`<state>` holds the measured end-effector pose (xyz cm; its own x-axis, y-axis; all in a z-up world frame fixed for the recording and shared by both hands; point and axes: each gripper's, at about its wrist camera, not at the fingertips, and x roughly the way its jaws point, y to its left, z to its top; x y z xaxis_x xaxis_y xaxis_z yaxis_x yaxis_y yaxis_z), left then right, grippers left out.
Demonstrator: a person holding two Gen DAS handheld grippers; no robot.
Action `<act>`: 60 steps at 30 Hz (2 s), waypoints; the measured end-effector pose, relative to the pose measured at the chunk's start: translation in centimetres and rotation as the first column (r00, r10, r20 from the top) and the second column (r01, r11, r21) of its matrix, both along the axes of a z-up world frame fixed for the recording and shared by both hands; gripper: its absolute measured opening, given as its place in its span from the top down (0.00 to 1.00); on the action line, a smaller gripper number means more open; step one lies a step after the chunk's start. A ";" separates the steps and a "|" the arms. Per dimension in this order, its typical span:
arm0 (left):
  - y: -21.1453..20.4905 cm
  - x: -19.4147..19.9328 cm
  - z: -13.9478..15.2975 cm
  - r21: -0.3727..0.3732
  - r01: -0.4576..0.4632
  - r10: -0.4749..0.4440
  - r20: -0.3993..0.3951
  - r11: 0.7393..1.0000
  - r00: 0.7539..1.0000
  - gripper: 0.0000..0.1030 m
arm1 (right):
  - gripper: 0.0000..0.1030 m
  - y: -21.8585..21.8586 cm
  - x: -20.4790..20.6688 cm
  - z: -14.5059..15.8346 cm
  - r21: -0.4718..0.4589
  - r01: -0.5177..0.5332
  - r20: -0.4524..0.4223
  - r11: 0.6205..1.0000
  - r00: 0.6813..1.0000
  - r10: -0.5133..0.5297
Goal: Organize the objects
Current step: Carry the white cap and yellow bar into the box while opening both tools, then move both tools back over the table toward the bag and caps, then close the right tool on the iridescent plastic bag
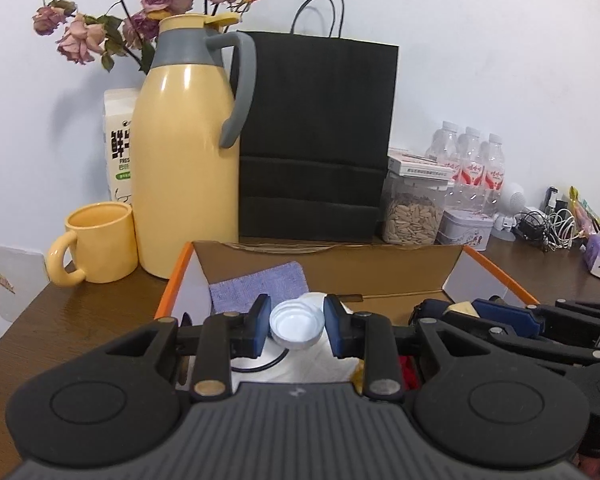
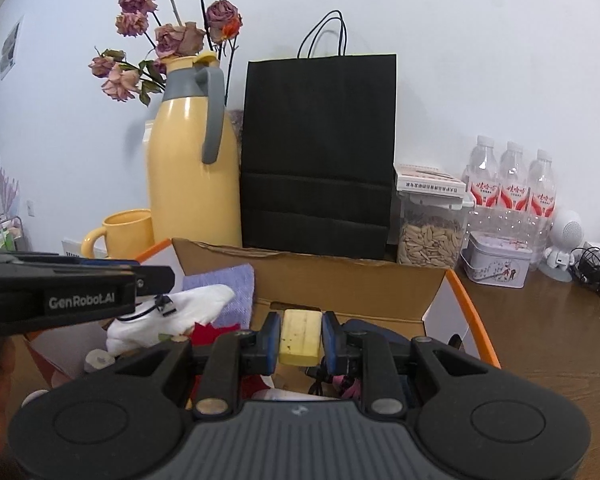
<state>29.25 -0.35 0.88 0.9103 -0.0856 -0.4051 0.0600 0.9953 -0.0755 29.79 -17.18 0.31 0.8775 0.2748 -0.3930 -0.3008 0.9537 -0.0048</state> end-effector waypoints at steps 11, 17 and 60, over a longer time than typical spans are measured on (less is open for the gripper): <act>1.7 -1.3 0.7 -0.033 -0.093 0.095 0.054 0.995 0.994 0.00 | 0.04 -1.1 -0.8 0.2 0.026 0.072 0.040 0.997 0.997 -0.073; 1.5 -1.5 0.8 -0.022 -0.098 0.099 0.052 0.995 0.994 0.00 | 0.01 -1.1 -1.1 0.4 0.023 0.062 0.038 0.998 0.997 -0.063; 10.8 -13.1 -3.3 0.057 -0.157 0.165 -0.170 0.986 0.971 0.00 | 0.04 4.2 -8.9 -3.9 -0.055 -0.075 -0.177 0.996 0.982 0.064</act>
